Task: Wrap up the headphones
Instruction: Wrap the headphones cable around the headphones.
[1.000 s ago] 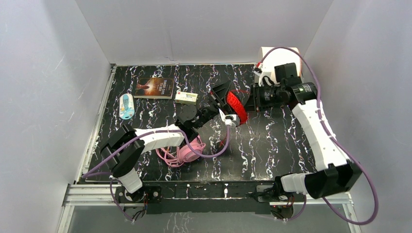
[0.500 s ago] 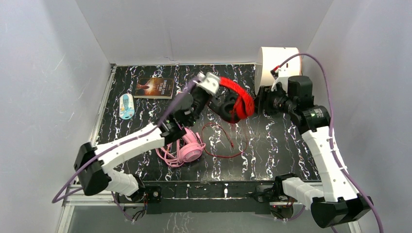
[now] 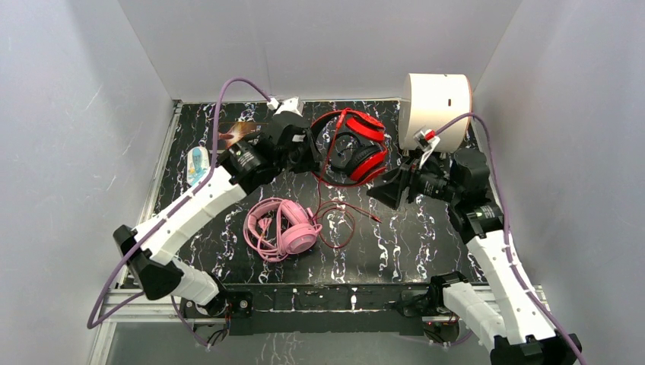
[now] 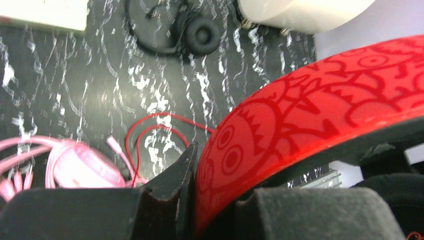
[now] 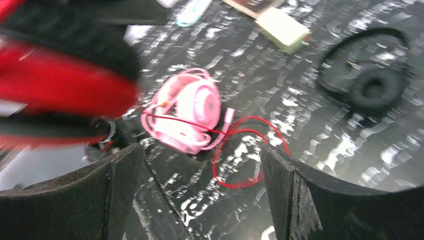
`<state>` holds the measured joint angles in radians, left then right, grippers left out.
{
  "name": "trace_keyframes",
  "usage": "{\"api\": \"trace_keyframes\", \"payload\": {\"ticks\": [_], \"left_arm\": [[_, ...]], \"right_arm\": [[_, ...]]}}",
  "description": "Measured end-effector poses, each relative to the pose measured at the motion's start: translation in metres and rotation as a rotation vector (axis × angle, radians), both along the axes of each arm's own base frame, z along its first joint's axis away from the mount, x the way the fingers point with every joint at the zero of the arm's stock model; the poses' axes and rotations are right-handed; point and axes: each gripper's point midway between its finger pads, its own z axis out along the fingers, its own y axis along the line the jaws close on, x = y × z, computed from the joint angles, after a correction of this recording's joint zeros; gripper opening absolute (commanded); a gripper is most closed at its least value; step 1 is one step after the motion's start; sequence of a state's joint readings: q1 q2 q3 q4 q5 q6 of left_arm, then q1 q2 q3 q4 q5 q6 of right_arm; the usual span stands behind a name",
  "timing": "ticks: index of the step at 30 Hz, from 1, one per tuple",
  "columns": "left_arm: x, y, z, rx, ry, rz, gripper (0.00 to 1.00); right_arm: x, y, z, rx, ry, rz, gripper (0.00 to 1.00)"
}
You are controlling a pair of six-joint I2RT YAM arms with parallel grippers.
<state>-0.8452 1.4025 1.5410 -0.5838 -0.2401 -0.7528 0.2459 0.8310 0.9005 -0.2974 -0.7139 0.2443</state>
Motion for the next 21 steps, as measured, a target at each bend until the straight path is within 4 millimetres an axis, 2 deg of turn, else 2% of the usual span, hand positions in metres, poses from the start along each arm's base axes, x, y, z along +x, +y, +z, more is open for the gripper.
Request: {"api": "trace_keyframes", "payload": {"ticks": [3,8,9,10,12,18,21], "left_arm": [[-0.002,0.004,-0.007,0.02,0.103,0.049,0.0],[-0.015,0.02,-0.012,0.051,0.217,0.137,0.0],[-0.02,0.025,-0.01,0.026,0.261,0.19,0.0],[-0.021,0.026,-0.01,0.025,0.263,0.192,0.0],[-0.022,0.026,-0.009,0.002,0.283,0.219,0.0],[-0.026,0.027,-0.002,-0.068,0.317,0.272,0.0],[-0.031,0.027,0.007,-0.12,0.324,0.278,0.0]], "right_arm": [[-0.013,0.014,-0.005,0.085,-0.005,0.119,0.97],[-0.027,0.03,-0.039,0.16,0.04,0.207,0.98],[-0.039,0.048,-0.053,0.174,0.018,0.259,0.98],[-0.04,0.049,-0.053,0.175,0.017,0.262,0.98],[-0.042,0.064,-0.055,0.184,-0.046,0.274,0.98],[-0.054,0.13,-0.065,0.174,-0.289,0.303,0.97],[-0.046,0.15,-0.074,0.168,-0.387,0.26,0.94]]}}
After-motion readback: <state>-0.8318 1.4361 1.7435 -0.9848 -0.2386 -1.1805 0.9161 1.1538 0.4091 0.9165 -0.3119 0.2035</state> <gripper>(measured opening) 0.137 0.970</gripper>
